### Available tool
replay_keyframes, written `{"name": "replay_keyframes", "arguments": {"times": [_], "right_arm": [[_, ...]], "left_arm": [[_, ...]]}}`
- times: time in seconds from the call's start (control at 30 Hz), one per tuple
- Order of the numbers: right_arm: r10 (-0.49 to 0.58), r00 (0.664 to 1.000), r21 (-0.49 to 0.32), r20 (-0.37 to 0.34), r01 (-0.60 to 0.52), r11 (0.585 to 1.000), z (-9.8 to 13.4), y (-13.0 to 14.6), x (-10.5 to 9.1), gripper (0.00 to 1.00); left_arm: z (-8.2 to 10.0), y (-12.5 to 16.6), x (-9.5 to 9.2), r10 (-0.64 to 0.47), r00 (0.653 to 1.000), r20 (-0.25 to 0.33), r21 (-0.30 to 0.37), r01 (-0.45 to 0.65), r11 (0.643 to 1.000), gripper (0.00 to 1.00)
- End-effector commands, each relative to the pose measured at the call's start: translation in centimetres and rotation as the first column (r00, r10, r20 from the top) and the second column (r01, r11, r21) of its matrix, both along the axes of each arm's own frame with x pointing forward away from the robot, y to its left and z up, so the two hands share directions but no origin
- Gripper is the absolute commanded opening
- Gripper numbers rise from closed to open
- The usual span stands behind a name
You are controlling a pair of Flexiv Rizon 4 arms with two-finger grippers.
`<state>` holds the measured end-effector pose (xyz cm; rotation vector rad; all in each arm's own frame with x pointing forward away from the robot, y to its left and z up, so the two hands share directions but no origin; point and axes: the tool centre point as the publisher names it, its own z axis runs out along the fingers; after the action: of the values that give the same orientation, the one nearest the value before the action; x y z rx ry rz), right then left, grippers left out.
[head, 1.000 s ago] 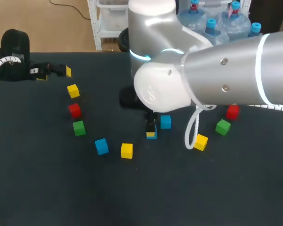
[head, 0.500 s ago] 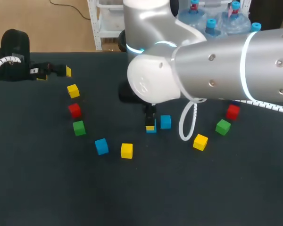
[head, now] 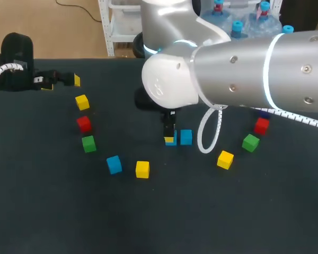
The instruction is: Place the blue cubes, place green cubes on the blue cubes, place the yellow cubes on the green cubes, then place the red cubes on the yellow cubes, and place purple cube on the red cubes.
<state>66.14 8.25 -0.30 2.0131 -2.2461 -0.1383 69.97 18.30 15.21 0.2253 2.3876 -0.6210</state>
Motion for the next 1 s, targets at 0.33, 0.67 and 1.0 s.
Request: {"name": "replay_keyframes", "arguments": {"times": [0.33,0.67,1.0], "right_arm": [[0.003,1.0,0.004,-0.009,-0.003,1.0,-0.26,-0.15,0.19,0.0],[0.002,1.0,0.005,-0.011,-0.002,1.0,-0.28,-0.34,0.13,0.0],[0.005,1.0,0.004,-0.011,-0.005,1.0,-0.24,-0.43,0.14,0.0]], "left_arm": [[-0.17,0.21,-0.05,-0.006,1.0,0.007,-0.01,0.006,1.0,1.0],[-0.17,0.21,-0.05,-0.006,1.0,0.007,-0.01,0.006,1.0,1.0],[-0.17,0.21,-0.05,-0.006,1.0,0.007,-0.01,0.006,1.0,1.0]]}}
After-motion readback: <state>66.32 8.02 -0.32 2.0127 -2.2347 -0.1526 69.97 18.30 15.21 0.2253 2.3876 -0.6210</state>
